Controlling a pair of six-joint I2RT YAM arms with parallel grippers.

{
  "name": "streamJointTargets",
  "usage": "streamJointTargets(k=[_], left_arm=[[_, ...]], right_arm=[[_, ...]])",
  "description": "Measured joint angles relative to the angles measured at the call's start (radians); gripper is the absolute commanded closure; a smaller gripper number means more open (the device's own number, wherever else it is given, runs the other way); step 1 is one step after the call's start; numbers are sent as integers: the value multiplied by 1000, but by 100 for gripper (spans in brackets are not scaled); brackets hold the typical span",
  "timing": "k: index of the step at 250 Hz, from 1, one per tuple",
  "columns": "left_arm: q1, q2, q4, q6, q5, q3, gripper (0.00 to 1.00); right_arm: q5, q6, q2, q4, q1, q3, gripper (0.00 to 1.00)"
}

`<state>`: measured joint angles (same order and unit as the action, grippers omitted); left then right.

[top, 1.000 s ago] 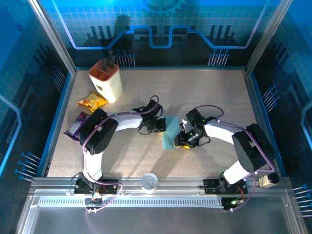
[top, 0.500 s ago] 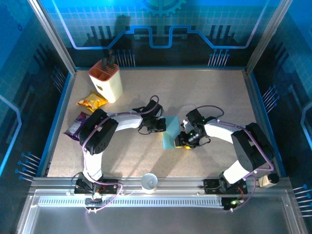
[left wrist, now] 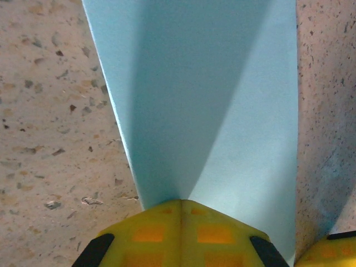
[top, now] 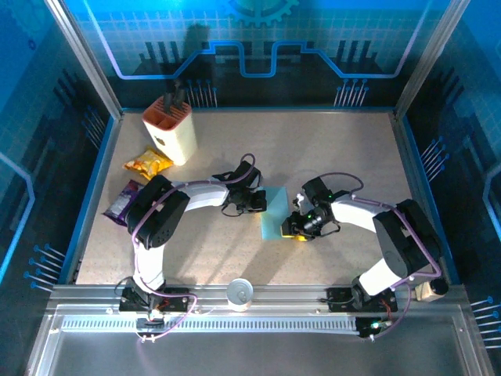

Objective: Fold a paper plane with a square sheet of paper (fold left side to right side)

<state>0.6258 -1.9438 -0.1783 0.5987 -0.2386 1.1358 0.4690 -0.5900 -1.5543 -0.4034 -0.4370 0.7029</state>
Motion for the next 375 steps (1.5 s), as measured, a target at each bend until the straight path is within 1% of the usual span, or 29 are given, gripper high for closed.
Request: streamJointTargets(k=[139, 245, 318, 375], left_arm=[[2, 3, 2, 0, 0, -6, 100], [2, 6, 1, 0, 0, -8, 100], [2, 8, 7, -6, 0, -13, 100], [2, 8, 7, -23, 0, -13, 100]], right_arm=[[64, -73, 20, 84, 35, -51, 57], [87, -76, 50, 122, 46, -56, 57], [93, -68, 8, 170, 48, -46, 58], [119, -31, -79, 224, 89, 20, 59]])
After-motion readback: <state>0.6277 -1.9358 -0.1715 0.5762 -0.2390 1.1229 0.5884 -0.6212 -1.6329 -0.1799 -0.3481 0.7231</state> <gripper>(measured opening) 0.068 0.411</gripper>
